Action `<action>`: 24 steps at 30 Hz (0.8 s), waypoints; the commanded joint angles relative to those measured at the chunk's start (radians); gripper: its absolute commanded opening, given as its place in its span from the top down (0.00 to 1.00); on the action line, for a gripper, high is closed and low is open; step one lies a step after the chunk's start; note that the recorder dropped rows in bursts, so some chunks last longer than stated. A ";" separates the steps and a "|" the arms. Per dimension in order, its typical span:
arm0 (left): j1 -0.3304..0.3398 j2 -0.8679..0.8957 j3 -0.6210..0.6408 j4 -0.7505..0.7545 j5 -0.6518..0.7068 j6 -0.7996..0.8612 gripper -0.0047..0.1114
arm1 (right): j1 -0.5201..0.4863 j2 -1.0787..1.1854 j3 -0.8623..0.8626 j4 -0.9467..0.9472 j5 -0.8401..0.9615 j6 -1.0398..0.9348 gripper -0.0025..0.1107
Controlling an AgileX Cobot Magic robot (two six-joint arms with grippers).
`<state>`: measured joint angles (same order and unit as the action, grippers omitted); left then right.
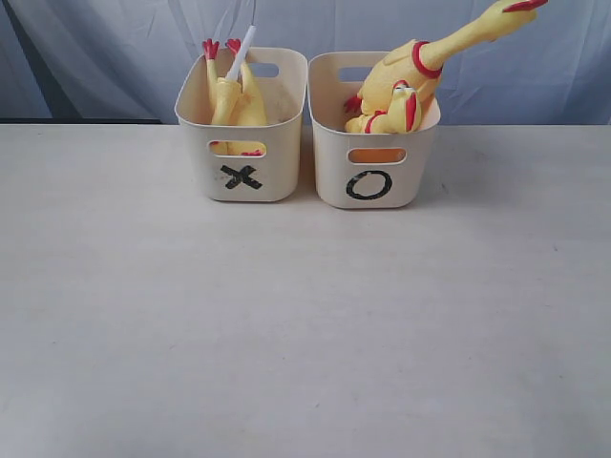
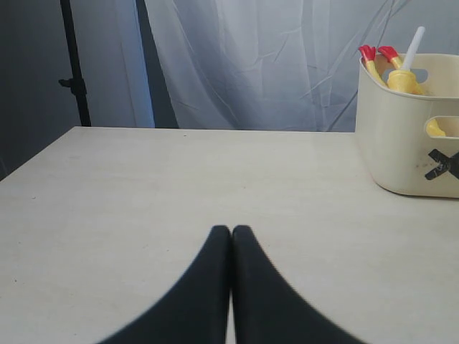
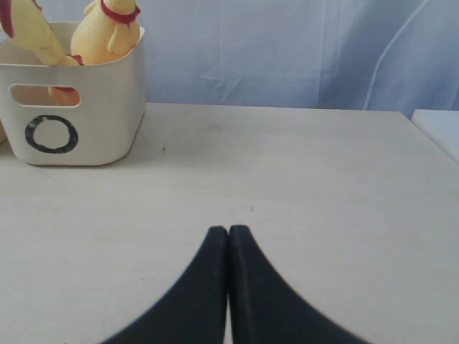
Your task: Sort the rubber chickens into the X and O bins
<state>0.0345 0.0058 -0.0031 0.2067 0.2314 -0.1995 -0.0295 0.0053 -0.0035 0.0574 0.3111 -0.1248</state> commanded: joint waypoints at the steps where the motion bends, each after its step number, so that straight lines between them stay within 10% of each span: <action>1: 0.004 -0.006 0.003 0.000 0.002 0.001 0.96 | -0.005 -0.005 0.003 -0.005 -0.006 -0.007 0.99; 24: 0.004 -0.006 0.003 0.013 0.003 0.001 0.96 | 0.131 -0.005 0.003 -0.002 -0.006 -0.007 0.99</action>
<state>0.0345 0.0058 -0.0031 0.2145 0.2314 -0.1995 0.0929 0.0053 -0.0035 0.0574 0.3111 -0.1248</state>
